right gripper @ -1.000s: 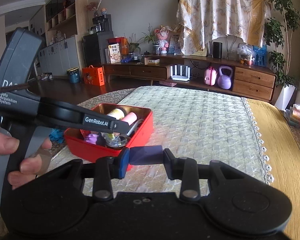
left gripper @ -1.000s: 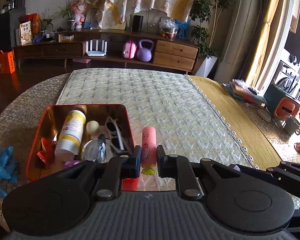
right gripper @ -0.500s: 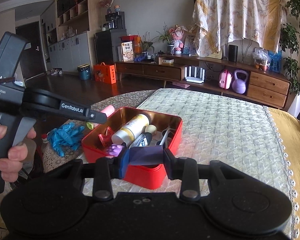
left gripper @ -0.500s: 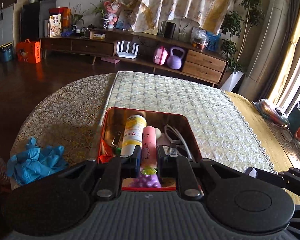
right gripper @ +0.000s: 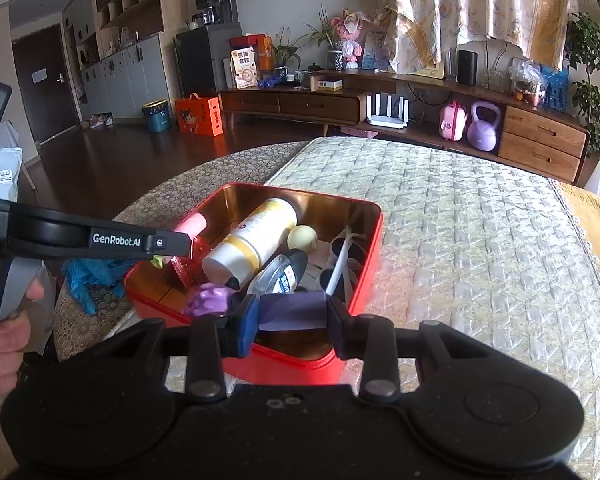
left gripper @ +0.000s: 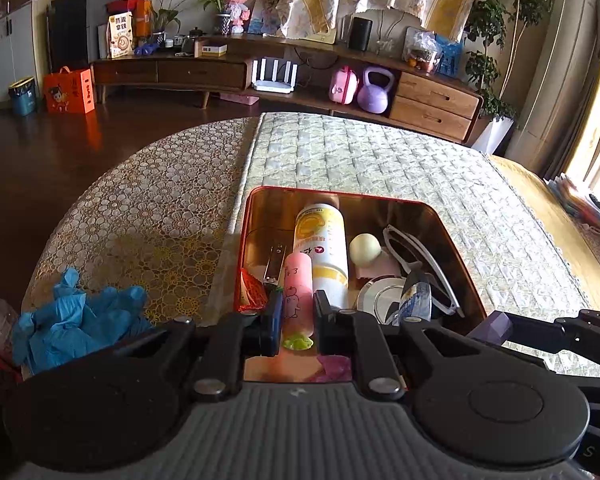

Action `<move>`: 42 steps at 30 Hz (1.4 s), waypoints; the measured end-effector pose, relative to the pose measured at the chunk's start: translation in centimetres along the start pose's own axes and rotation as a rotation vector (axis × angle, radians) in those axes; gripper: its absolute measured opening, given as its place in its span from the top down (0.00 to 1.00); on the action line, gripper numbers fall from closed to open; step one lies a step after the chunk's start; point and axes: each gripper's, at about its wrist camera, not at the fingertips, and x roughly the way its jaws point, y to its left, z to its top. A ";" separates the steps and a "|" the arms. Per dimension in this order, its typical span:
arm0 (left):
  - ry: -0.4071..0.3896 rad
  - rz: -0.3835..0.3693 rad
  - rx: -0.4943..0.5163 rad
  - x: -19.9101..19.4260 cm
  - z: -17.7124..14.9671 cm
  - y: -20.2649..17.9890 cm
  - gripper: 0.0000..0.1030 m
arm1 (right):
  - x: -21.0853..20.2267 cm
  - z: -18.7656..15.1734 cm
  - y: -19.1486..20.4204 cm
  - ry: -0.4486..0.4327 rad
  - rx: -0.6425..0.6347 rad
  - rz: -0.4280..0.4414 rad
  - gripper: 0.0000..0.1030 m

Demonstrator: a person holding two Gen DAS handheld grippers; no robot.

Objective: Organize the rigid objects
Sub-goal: 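Lower the pink tube into the box and open the left tool while the right tool releases the block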

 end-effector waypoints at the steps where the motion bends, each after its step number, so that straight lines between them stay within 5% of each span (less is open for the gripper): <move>1: 0.005 0.000 0.002 0.2 -0.1 0.0 0.85 | 0.2 -0.1 0.1 0.005 -0.004 0.001 0.66; 30: 0.082 0.003 0.018 1.6 -1.7 -0.4 0.84 | 0.5 -0.3 0.4 0.014 0.027 -0.016 0.60; 42: 0.036 0.000 0.020 -1.1 -1.8 -1.1 0.72 | -2.3 -0.5 0.7 -0.034 0.036 0.003 0.50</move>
